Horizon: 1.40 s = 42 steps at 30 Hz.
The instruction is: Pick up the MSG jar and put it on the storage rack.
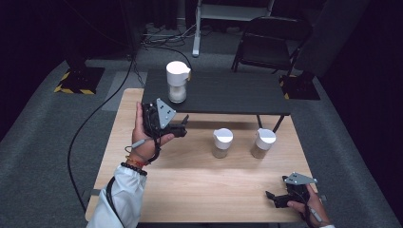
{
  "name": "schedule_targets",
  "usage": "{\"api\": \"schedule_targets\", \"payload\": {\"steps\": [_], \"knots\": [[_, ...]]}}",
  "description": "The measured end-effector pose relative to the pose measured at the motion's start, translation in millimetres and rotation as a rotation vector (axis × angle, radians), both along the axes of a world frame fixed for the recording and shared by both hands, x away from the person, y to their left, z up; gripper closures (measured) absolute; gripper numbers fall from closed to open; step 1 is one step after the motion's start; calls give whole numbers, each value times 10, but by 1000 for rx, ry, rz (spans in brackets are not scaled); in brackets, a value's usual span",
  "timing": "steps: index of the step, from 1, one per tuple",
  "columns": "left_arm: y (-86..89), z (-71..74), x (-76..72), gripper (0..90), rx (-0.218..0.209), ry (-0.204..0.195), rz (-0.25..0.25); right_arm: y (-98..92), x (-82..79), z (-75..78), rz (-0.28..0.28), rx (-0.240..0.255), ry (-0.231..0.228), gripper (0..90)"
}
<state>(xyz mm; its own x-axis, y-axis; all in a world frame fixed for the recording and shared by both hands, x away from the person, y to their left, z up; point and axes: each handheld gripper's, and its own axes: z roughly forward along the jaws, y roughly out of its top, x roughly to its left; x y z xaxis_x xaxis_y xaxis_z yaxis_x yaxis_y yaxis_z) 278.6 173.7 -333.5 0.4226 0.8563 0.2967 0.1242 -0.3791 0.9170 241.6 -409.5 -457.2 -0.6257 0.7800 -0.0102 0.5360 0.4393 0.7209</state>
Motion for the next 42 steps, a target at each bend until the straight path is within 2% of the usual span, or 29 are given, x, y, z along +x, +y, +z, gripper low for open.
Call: {"api": "schedule_targets", "payload": {"steps": [4, 6, 15, 23, 26, 32, 42], "knots": [[9, -45, -43, 2, 8, 9, -22, 0, 0, 0, 0, 0, 0, 0], [23, -66, -61, 2, -3, 16, -36, 0, 0, 0, 0, 0, 0, 0], [43, -163, -208, 2, -13, 11, -72, 0, 0, 0, 0, 0, 0, 0], [-3, -260, -274, 2, 37, 14, -80, 0, 1, 0, 0, 0, 0, 0], [-34, -305, -283, 3, 72, 27, -84, 0, 0, 0, 0, 0, 0, 0], [-70, -395, -309, 2, 114, 46, -92, 0, 1, 0, 0, 0, 0, 0], [-106, -522, -308, 2, 160, 100, -110, 0, 0, 0, 0, 0, 0, 0]]}}
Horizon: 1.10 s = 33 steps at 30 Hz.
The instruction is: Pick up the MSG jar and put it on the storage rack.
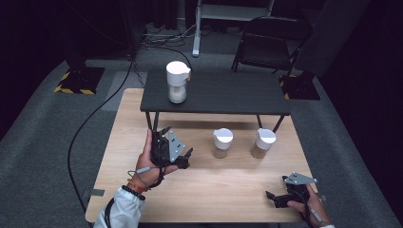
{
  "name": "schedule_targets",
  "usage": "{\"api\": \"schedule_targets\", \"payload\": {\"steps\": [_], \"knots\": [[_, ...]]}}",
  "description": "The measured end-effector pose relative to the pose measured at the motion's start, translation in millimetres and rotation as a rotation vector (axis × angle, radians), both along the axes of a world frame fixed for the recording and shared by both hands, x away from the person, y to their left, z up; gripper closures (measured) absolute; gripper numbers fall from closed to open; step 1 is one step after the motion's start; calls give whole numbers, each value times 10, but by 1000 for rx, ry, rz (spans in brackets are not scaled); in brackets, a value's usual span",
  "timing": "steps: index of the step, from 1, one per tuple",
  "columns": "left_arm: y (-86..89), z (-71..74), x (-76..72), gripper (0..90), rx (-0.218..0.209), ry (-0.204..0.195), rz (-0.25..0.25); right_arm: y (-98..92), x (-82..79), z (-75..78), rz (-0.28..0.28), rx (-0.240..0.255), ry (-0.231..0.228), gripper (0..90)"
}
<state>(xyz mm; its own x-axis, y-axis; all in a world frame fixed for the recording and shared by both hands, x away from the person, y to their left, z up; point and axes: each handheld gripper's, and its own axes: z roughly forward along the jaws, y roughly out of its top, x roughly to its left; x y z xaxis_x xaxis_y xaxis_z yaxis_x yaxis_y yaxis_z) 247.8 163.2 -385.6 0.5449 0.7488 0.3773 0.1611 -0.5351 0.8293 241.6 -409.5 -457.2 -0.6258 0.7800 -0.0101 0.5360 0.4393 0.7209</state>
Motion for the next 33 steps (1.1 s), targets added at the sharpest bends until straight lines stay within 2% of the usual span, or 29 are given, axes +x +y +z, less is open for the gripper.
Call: {"api": "schedule_targets", "payload": {"steps": [2, 5, 18, 28, 30, 33], "knots": [[-32, -27, -1, 3, 32, 12, 0, 0, 0, 0, 0, 0, 0, 0], [-53, -73, 1, 3, 58, 26, -7, 0, 0, 0, 0, 0, 0, 0], [-48, -284, 10, 3, 101, 116, 11, 0, 0, 0, 0, 0, 0, 0], [-4, -421, 4, 3, 137, 166, 17, 0, 0, 0, 0, 0, 0, 0], [19, -456, 6, 3, 130, 181, 23, 0, 0, 0, 0, 0, 0, 0], [34, -493, 17, 3, 142, 199, 29, 0, 0, 0, 0, 0, 0, 0]]}}
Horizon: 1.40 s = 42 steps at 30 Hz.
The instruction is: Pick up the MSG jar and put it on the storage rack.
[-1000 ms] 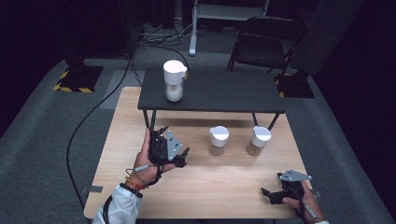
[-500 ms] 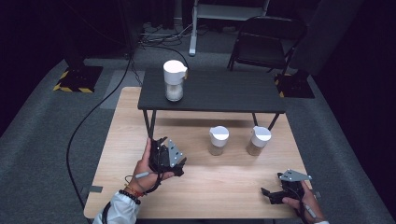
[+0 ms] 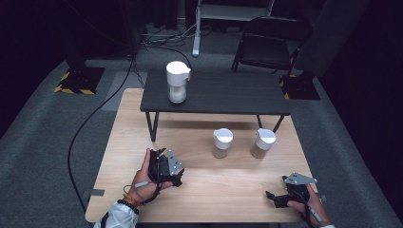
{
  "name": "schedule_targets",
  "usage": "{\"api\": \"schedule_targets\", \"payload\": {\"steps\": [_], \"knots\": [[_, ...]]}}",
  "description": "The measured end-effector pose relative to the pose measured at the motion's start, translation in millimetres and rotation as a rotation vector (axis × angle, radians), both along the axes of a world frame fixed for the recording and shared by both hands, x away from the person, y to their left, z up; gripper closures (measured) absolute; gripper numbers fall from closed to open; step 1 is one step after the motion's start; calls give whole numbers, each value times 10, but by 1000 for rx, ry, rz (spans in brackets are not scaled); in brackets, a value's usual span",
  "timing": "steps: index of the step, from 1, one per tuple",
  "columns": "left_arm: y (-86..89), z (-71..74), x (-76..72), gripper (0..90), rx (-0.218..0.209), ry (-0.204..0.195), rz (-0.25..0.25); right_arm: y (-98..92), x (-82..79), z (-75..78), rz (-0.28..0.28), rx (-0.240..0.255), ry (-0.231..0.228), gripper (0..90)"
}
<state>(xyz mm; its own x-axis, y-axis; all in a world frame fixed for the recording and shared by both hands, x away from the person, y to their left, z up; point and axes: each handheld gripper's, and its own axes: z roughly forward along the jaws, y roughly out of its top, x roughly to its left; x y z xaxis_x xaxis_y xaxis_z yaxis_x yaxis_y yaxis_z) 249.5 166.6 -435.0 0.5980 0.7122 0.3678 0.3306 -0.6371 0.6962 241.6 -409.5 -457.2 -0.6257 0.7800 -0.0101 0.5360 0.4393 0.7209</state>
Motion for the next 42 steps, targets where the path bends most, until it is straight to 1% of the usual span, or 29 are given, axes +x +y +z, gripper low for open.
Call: {"api": "schedule_targets", "payload": {"steps": [2, 4, 7, 10, 12, 13, 17, 18, 21, 22, 26, 28, 32, 34, 36, 42], "knots": [[10, -20, 9, 3, 10, 11, 2, 0, 0, 0, 0, 0, 0, 0], [32, -40, 15, 4, 9, 27, 7, 0, 0, 0, 0, 0, 0, 0], [97, -65, 30, 4, -7, 59, 20, 0, 0, 0, 0, 0, 0, 0], [131, -99, 24, 5, -18, 74, 38, 0, 0, 0, 0, 0, 0, 0], [150, -123, 19, 8, -17, 85, 51, 0, 0, 0, 0, 0, 0, 0], [167, -130, 22, 8, -25, 93, 57, 0, 0, 0, 0, 0, 0, 0], [229, -142, 41, 8, -36, 124, 68, 0, 0, 0, 0, 0, 0, 0], [265, -144, 47, 9, -50, 133, 72, 0, 0, 0, 0, 0, 0, 0], [306, -145, 43, 9, -58, 138, 85, 0, 0, 0, 0, 0, 0, 0], [346, -153, 51, 9, -77, 148, 88, 0, 0, 0, 0, 0, 0, 0], [466, -152, 99, 6, -129, 193, 104, 0, 0, 0, 0, 0, 0, 0], [568, -155, 155, 4, -177, 238, 114, 0, 0, 0, 0, 0, 0, 0], [728, -181, 225, 3, -251, 299, 125, 0, 0, 0, 0, 0, 0, 0], [769, -195, 218, 1, -256, 296, 115, 0, 0, 0, 0, 0, 0, 0], [791, -198, 209, 1, -258, 296, 116, 0, 0, 0, 0, 0, 0, 0], [807, -197, 212, 1, -257, 296, 111, 0, 0, 0, 0, 0, 0, 0]]}}
